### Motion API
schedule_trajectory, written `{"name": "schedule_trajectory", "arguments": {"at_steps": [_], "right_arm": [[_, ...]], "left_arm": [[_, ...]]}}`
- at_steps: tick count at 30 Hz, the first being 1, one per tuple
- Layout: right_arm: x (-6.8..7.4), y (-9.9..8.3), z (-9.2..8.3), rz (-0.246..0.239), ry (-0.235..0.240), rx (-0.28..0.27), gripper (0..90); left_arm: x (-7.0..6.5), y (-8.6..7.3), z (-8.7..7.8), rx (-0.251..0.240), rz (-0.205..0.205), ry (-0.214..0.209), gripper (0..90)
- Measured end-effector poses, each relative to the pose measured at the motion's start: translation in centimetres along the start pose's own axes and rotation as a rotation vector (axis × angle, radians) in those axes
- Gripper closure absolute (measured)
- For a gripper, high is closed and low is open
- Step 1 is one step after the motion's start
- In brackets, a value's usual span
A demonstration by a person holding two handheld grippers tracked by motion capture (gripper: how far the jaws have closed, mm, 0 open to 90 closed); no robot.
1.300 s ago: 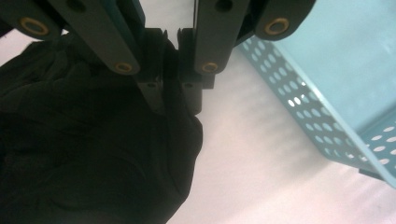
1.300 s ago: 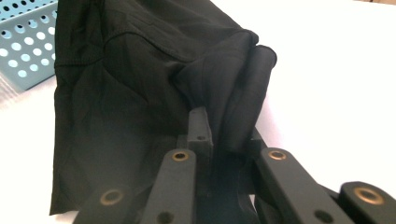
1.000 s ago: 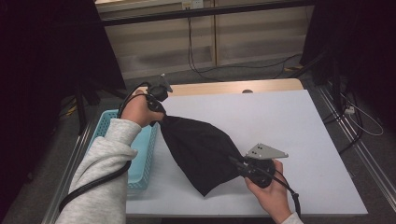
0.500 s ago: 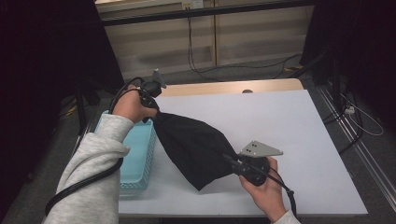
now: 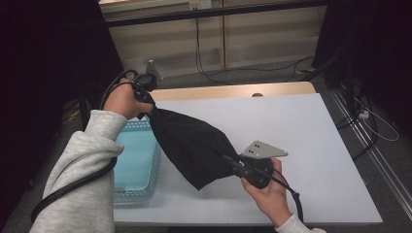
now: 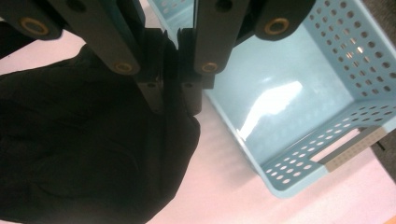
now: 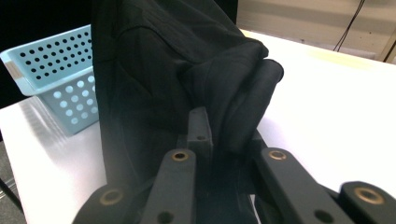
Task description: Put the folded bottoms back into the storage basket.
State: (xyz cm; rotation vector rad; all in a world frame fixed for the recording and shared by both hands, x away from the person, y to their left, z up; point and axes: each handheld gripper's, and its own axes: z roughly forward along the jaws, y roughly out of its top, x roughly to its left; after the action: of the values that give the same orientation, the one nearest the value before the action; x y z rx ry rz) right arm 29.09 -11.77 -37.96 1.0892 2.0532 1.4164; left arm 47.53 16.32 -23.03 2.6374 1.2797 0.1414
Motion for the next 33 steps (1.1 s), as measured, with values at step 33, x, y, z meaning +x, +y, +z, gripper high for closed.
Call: {"name": "schedule_trajectory", "arguments": {"at_steps": [33], "right_arm": [[2.3,1.9,1.5,-0.019,0.065,-0.070,80.9]], "left_arm": [[1.7,0.4,-4.0,0.062,-0.004,0.084,84.7]]}}
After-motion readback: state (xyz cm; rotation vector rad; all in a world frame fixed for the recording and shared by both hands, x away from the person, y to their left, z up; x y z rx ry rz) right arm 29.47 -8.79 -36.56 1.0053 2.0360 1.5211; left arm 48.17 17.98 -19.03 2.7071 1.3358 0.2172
